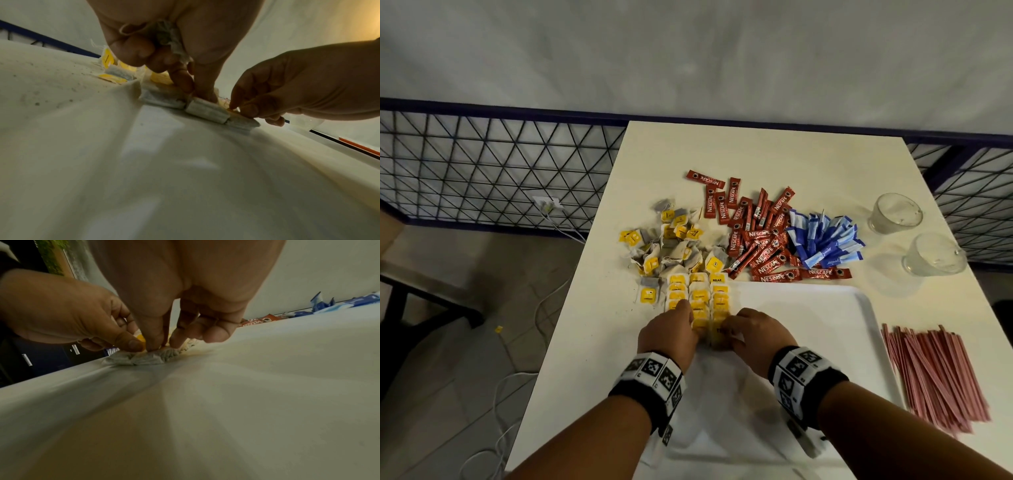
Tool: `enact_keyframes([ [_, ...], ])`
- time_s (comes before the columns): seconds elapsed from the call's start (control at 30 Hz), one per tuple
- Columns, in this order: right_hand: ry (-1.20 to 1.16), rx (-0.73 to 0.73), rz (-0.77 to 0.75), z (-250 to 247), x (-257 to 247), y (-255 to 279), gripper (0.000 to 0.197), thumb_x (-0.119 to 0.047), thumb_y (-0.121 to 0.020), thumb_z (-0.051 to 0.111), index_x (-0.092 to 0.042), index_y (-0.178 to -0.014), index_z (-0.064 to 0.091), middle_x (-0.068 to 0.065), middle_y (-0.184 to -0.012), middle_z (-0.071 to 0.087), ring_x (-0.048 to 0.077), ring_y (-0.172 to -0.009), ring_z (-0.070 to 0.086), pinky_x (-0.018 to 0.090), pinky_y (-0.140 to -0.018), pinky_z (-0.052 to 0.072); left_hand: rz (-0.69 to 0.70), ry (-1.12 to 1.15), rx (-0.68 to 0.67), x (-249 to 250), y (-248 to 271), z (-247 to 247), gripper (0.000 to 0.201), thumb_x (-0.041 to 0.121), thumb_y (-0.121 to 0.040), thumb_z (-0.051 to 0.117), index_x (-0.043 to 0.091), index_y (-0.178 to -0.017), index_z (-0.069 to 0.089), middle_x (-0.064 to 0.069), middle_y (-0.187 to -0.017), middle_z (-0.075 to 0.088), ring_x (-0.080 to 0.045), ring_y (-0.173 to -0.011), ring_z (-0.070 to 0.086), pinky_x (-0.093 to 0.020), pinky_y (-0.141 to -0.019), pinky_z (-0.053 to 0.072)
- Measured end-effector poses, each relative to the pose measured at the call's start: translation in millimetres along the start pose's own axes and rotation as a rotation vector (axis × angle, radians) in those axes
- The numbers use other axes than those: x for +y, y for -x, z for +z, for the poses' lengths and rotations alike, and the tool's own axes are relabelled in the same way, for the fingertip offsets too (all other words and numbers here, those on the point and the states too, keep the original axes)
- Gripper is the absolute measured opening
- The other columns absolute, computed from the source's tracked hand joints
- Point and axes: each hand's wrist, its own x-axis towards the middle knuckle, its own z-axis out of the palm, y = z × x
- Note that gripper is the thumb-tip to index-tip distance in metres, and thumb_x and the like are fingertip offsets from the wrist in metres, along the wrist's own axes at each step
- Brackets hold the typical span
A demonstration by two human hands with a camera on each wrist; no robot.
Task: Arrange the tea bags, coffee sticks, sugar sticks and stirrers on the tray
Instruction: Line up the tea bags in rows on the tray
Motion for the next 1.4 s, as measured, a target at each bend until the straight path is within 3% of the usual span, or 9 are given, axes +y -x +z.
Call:
enact_keyframes([
  [0.17, 0.005, 0.002, -0.004, 2, 2, -1, 0.028, -0.027, -0.091, 0.052, -0.028, -0.118, 0.061, 0.002, -0.107, 0.058, 0.024, -0.098, 0.057, 0.034, -0.084, 0.049, -0.038, 0.019, -0.023, 6, -2, -3, 0.013, 0.025, -0.088, 0.055, 0.020, -0.096, 0.045, -0.003, -0.098, 0.063, -0.028, -0.092, 0.059, -0.032, -0.067, 0.039],
  [0.27, -0.006, 0.005, -0.001, -1, 3, 1, 0.025, -0.029, -0.090, 0.055, -0.029, -0.113, 0.062, 0.000, -0.105, 0.057, 0.022, -0.096, 0.058, 0.033, -0.082, 0.050, -0.049, 0.206, 0.000, 0, 0, -7, 0.031, 0.047, -0.087, 0.060, 0.021, -0.078, 0.047, -0.002, -0.081, 0.062, -0.026, -0.079, 0.058, -0.030, -0.067, 0.042],
  [0.37, -0.115, 0.138, -0.018, -16, -1, -5, 0.021, -0.034, -0.089, 0.058, -0.030, -0.109, 0.064, -0.008, -0.096, 0.056, 0.013, -0.082, 0.055, 0.028, -0.075, 0.047, -0.230, 0.942, -0.081, -8, -2, -25, 0.057, 0.067, -0.087, 0.043, 0.016, -0.064, 0.058, -0.009, -0.071, 0.063, -0.026, -0.061, 0.057, -0.035, -0.065, 0.047],
  [0.5, -0.235, 0.328, -0.263, -50, -41, -12, 0.013, -0.027, -0.087, 0.064, -0.024, -0.099, 0.069, -0.009, -0.088, 0.060, -0.010, -0.064, 0.044, 0.008, -0.064, 0.031, -0.397, 1.894, -0.322, -22, 5, -59, 0.081, 0.077, -0.084, 0.023, 0.005, -0.087, 0.061, -0.017, -0.082, 0.067, -0.030, -0.069, 0.062, -0.038, -0.069, 0.047],
  [0.57, -0.215, 0.308, -0.395, -58, -59, -12, 0.014, -0.030, -0.086, 0.062, -0.024, -0.096, 0.071, -0.007, -0.087, 0.064, -0.010, -0.066, 0.045, 0.003, -0.065, 0.030, -0.380, 1.955, -0.350, -20, 6, -60, 0.087, 0.079, -0.083, 0.021, 0.002, -0.096, 0.060, -0.019, -0.087, 0.068, -0.031, -0.071, 0.066, -0.038, -0.071, 0.051],
  [0.73, -0.113, 0.252, -0.440, -56, -75, -10, 0.025, -0.042, -0.079, 0.063, -0.021, -0.091, 0.072, 0.001, -0.085, 0.065, 0.019, -0.076, 0.060, 0.029, -0.065, 0.048, -0.361, 1.905, -0.412, -9, 10, -63, 0.103, 0.086, -0.075, 0.018, 0.001, -0.120, 0.055, -0.017, -0.088, 0.060, -0.027, -0.068, 0.063, -0.029, -0.057, 0.054],
  [0.93, -0.053, 0.213, -0.309, -60, -68, -17, 0.018, -0.036, -0.083, 0.061, -0.024, -0.093, 0.070, -0.005, -0.087, 0.068, 0.014, -0.080, 0.059, 0.028, -0.071, 0.048, -0.305, 1.913, -0.392, -10, 10, -70, 0.104, 0.085, -0.075, 0.018, 0.000, -0.122, 0.054, -0.013, -0.092, 0.061, -0.025, -0.085, 0.061, -0.035, -0.083, 0.049],
  [1.07, -0.111, 0.221, -0.227, -61, -66, -19, 0.035, -0.033, -0.086, 0.060, -0.029, -0.121, 0.057, -0.008, -0.098, 0.070, 0.008, -0.065, 0.052, 0.022, -0.071, 0.044, -0.261, 1.921, -0.393, -13, 12, -73, 0.103, 0.082, -0.077, 0.018, -0.003, -0.122, 0.057, -0.018, -0.106, 0.067, -0.029, -0.103, 0.061, -0.038, -0.100, 0.044],
  [1.4, -0.198, 0.332, -0.269, -62, -68, -19, 0.020, -0.031, -0.091, 0.060, -0.022, -0.103, 0.074, -0.003, -0.097, 0.062, 0.004, -0.084, 0.055, 0.019, -0.076, 0.042, -0.239, 1.902, -0.297, -16, 10, -66, 0.092, 0.076, -0.084, 0.021, -0.003, -0.110, 0.060, -0.017, -0.096, 0.067, -0.024, -0.089, 0.065, -0.036, -0.092, 0.049],
])
